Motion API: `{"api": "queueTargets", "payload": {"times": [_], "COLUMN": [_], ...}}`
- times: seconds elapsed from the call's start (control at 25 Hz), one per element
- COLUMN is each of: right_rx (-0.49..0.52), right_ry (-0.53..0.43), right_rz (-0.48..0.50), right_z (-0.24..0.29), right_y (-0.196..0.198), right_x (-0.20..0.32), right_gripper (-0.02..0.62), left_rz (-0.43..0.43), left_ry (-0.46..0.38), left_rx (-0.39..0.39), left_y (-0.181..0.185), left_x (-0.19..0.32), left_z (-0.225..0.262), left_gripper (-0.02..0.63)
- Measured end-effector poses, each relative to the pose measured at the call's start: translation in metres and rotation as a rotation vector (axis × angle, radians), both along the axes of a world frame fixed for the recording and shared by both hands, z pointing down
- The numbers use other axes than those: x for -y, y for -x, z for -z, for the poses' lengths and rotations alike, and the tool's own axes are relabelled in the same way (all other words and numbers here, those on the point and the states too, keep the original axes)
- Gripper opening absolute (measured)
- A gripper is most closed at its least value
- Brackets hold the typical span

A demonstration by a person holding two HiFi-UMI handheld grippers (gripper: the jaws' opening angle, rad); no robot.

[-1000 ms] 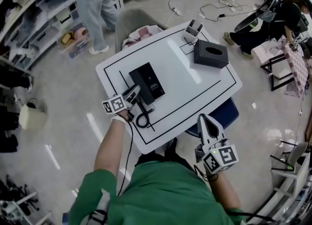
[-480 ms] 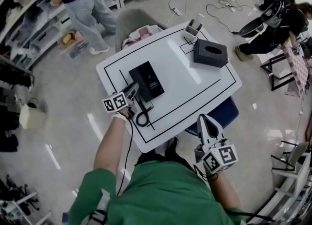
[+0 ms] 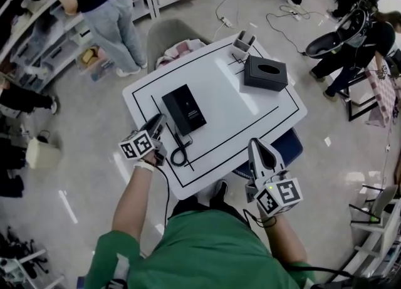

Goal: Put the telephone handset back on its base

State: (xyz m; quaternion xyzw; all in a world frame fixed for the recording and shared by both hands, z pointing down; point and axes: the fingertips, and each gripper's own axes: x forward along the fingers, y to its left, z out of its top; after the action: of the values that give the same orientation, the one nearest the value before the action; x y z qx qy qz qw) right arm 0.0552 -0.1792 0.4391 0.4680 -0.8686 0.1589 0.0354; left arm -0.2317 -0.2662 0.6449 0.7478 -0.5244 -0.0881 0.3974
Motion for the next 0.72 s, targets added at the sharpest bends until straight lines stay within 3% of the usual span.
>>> {"api": "queueTargets", "payload": {"times": [0.16, 0.36, 0.56, 0.72], "right_rx": [0.022, 0.025, -0.072, -0.140], "right_ry": [-0.017, -0.100, -0.296, -0.374], "right_rz": [0.022, 0.055, 0.113, 0.162], "right_z": [0.009, 0.036, 0.082, 0.106], "right_y": [0.002, 0.004, 0.018, 0.033], "right_x": [0.010, 0.029, 0.059, 0.085], "right_gripper": [0.023, 0.023, 0.023, 0.023], "left_rz": [0.014, -0.005, 0.012, 0.009], "left_ry": [-0.169, -0.379, -0.493, -0.561], "left_rx": [0.189, 0.356, 0.476, 0.576], "left_y": [-0.004, -0.027, -0.034, -0.046], "left_x": [-0.032, -0.051, -0.057, -0.058], "left_z": [0.083, 0.182, 0.257, 0.298], "left_gripper": [0.120, 0.118, 0.118, 0.118]}}
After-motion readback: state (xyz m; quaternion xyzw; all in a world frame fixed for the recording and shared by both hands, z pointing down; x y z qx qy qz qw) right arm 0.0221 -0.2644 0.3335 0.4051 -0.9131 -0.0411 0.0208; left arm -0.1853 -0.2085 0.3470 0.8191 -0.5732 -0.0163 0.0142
